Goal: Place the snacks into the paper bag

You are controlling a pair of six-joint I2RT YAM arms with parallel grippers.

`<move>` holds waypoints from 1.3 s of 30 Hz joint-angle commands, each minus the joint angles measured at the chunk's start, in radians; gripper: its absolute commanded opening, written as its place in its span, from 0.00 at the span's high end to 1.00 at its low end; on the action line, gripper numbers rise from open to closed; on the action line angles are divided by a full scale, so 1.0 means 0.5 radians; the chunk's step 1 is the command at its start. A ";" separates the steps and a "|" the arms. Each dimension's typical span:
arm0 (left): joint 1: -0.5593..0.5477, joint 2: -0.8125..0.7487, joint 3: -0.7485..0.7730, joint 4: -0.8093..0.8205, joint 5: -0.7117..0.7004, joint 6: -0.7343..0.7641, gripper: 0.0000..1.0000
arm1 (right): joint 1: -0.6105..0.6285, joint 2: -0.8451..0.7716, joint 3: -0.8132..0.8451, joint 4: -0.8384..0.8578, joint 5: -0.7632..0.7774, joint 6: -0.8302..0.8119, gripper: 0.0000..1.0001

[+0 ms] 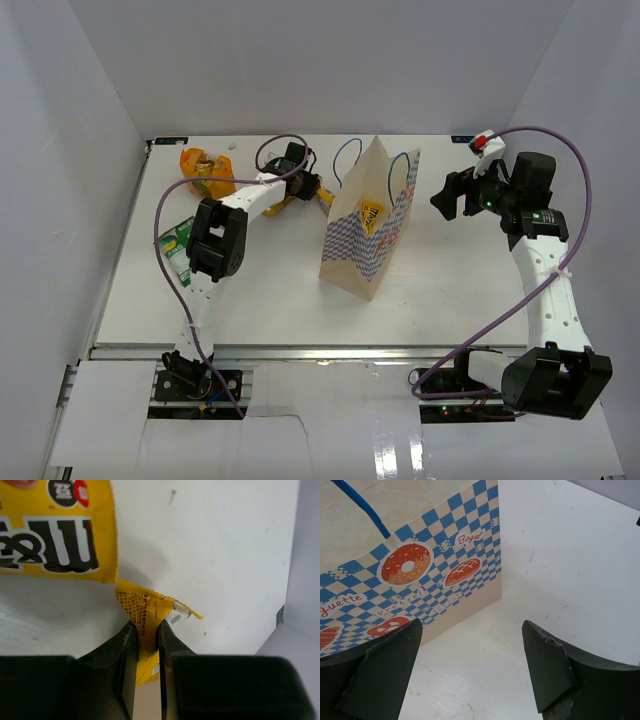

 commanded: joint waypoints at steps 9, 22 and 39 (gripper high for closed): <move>-0.002 -1.159 -0.524 0.735 -0.378 1.248 0.84 | -0.017 -0.079 -0.063 0.080 -0.105 -0.023 0.14; -0.158 -1.991 -0.921 1.144 0.523 1.745 0.86 | -0.017 -0.119 -0.164 0.126 -0.136 -0.029 0.14; -0.751 -1.568 -0.623 0.929 0.000 2.123 0.78 | -0.017 -0.190 -0.241 0.117 -0.114 -0.054 0.14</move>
